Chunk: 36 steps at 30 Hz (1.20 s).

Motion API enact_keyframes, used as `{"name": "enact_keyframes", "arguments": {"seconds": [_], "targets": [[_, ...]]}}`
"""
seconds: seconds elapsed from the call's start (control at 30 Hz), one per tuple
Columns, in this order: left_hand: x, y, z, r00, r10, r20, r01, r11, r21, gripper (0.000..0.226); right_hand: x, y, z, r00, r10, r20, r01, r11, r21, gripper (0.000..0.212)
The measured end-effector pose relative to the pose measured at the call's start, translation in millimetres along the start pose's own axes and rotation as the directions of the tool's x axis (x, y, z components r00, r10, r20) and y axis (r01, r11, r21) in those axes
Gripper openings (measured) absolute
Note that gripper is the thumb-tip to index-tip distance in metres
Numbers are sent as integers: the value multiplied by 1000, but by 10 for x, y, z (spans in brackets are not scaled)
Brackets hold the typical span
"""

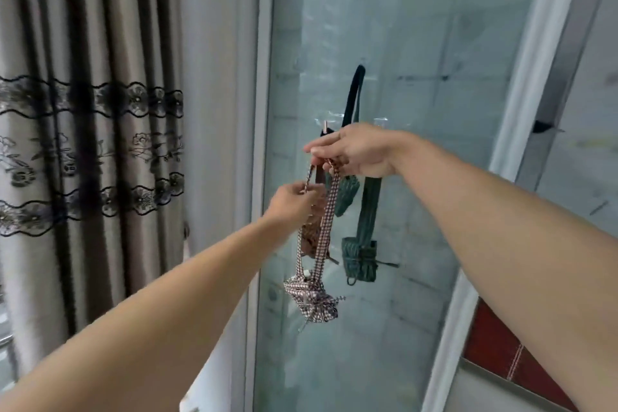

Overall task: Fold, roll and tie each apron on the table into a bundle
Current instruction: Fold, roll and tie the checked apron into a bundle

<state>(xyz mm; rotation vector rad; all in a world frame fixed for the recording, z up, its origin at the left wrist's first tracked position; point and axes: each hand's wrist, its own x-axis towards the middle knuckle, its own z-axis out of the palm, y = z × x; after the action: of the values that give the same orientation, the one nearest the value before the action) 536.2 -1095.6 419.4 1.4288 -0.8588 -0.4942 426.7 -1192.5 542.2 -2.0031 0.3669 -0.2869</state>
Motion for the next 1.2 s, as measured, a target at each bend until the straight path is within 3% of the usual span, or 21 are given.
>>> {"name": "enact_keyframes", "arguments": {"seconds": [0.07, 0.2, 0.37, 0.47, 0.57, 0.67, 0.87, 1.2], "targets": [[266, 303, 211, 999, 19, 38, -19, 1000, -6, 23, -13, -57, -379, 1000, 12, 6, -12, 1000, 26, 24], [620, 714, 436, 995, 90, -49, -88, 995, 54, 22, -84, -139, -913, 996, 79, 43, -80, 997, 7, 32], [966, 1147, 801, 967, 249, -59, -237, 958, 162, 9, -118, -279, -1493, 987, 118, -106, -136, 975, -176, 9], [1101, 1336, 1047, 949, 317, -10, -308, 930, 202, 15, -150, -388, -1771, 969, 56, -242, -124, 953, -277, 10], [1231, 1481, 1279, 916, 400, 4, -393, 898, 199, 18, -191, -481, -1969, 890, -128, -437, -71, 909, -410, 10], [1289, 1594, 1501, 918, 392, 51, -396, 914, 91, 15, -202, -516, -2136, 741, -340, -579, -75, 815, -575, 4], [1508, 1788, 1770, 907, 421, -20, -418, 904, 92, 15, -224, -546, -2377, 553, -574, -604, -189, 620, -762, 1], [1741, 1680, 1885, 909, 416, -1, -409, 893, 187, 14, -156, -448, -2464, 486, -568, -664, -351, 569, -743, 9]]}}
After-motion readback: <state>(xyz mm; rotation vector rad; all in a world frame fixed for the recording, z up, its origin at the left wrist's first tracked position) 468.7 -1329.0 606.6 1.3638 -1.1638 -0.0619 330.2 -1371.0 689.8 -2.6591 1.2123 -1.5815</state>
